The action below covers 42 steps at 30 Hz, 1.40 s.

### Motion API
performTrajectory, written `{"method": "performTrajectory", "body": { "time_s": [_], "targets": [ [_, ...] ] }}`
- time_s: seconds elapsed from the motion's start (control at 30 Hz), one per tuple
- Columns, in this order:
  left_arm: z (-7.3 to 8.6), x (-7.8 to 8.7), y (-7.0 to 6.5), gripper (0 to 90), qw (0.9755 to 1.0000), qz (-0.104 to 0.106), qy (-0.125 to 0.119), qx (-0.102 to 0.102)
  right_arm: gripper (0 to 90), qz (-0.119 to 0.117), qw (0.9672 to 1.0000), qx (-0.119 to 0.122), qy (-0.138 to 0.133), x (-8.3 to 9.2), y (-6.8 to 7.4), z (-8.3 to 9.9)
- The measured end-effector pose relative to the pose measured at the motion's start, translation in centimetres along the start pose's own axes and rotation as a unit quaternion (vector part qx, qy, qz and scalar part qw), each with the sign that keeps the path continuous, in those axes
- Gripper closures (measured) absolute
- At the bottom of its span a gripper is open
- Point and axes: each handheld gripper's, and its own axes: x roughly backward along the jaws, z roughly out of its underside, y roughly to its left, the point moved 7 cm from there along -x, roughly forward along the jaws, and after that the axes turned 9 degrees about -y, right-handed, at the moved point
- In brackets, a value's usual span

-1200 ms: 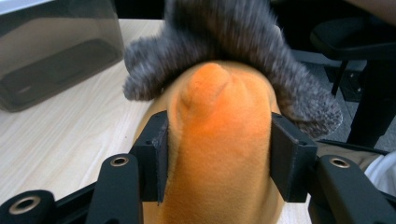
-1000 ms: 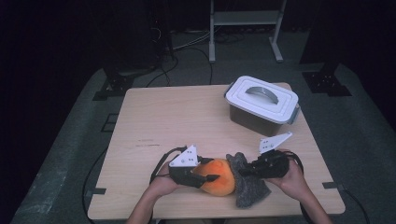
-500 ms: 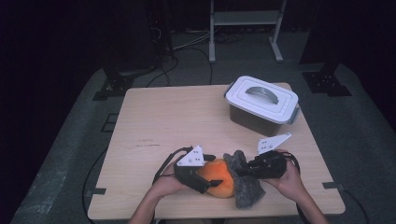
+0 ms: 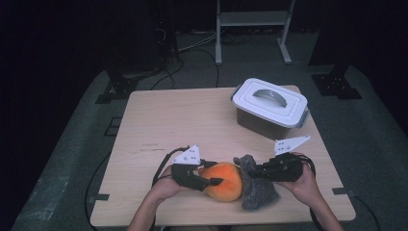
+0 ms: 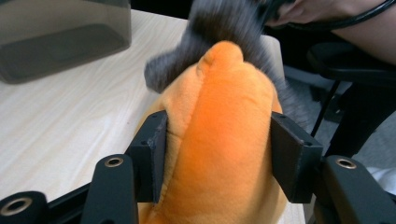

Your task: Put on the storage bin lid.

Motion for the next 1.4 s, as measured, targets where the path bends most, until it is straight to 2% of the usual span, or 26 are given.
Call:
{"method": "performTrajectory", "body": {
  "time_s": [0.13, 0.23, 0.3, 0.37, 0.43, 0.47, 0.53, 0.6, 0.67, 0.77, 0.87, 0.93, 1.03, 1.07, 1.13, 1.23, 1.3, 1.4],
  "targets": [
    [-0.3, -0.5, -0.3, 44.3, 0.9999, -0.007, 0.002, -0.011, 78.1, -0.009, 0.9996, 0.022, -0.017, -0.7, 1.5, -1.3],
    [0.0, -0.9, -0.3, 40.0, 0.9999, -0.009, 0.005, -0.009, 78.0, 0.007, 0.9992, 0.037, 0.014, -1.8, 1.5, -0.6],
    [0.1, -1.0, -0.2, 33.3, 0.9999, -0.008, 0.002, -0.009, 78.2, 0.012, 0.9992, 0.028, 0.028, -2.0, 0.8, 0.3],
    [0.2, -1.0, 0.0, 22.1, 0.9999, -0.010, 0.003, -0.006, 78.3, 0.016, 0.9989, 0.020, 0.039, -2.2, 0.3, 1.1],
    [0.7, -0.9, 0.2, 15.7, 0.9999, -0.004, 0.012, -0.005, 78.3, 0.014, 0.9987, 0.012, 0.047, -2.5, 0.0, 1.8],
    [1.1, -0.8, 0.3, 13.0, 0.9999, 0.003, 0.015, 0.002, 78.3, 0.011, 0.9987, 0.008, 0.050, -2.6, -0.1, 2.0],
    [1.7, -0.4, 0.7, 12.4, 0.9996, 0.012, 0.012, 0.023, 78.3, 0.011, 0.9982, 0.007, 0.059, -2.8, -0.1, 2.4],
    [2.0, 0.0, 0.8, 19.2, 0.9990, 0.027, 0.010, 0.033, 78.3, 0.008, 0.9978, 0.004, 0.066, -3.1, -0.1, 2.8],
    [1.9, 0.3, 0.7, 30.6, 0.9995, 0.024, 0.007, 0.020, 78.3, 0.006, 0.9974, -0.003, 0.072, -3.1, -0.4, 3.0],
    [1.3, 0.5, 0.6, 38.7, 0.9997, 0.018, 0.005, 0.019, 78.3, 0.016, 0.9972, -0.003, 0.073, -2.6, -0.6, 2.8],
    [0.3, 1.0, 0.6, 41.0, 1.0000, 0.002, 0.003, 0.005, 78.3, 0.019, 0.9990, 0.001, 0.041, -1.8, -0.4, 1.6],
    [-0.2, 1.1, 0.3, 41.3, 0.9999, -0.004, 0.015, -0.008, 78.3, 0.014, 0.9998, 0.003, 0.010, -1.2, 0.1, 0.3],
    [-0.3, 0.1, -0.2, 41.0, 0.9990, -0.016, 0.035, -0.023, 78.2, 0.011, 0.9994, 0.022, -0.026, -0.9, 1.4, -1.6],
    [-0.2, -0.4, -0.3, 40.5, 0.9986, -0.019, 0.042, -0.026, 78.1, 0.011, 0.9991, 0.028, -0.030, -0.9, 1.9, -2.0],
    [-0.2, -1.1, -0.6, 38.8, 0.9988, -0.018, 0.034, -0.030, 77.9, 0.013, 0.9985, 0.044, -0.029, -1.2, 2.7, -2.4],
    [-0.4, -1.9, -0.7, 32.0, 0.9982, -0.025, 0.035, -0.043, 77.6, 0.031, 0.9975, 0.064, -0.002, -1.9, 3.0, -2.2],
    [-0.3, -2.1, -0.8, 28.0, 0.9977, -0.023, 0.039, -0.050, 78.0, 0.034, 0.9976, 0.059, 0.011, -2.1, 2.6, -1.6],
    [-0.2, -2.1, -0.8, 19.9, 0.9978, -0.024, 0.041, -0.047, 78.5, 0.031, 0.9980, 0.048, 0.028, -2.4, 2.0, -0.7]
  ]
}}
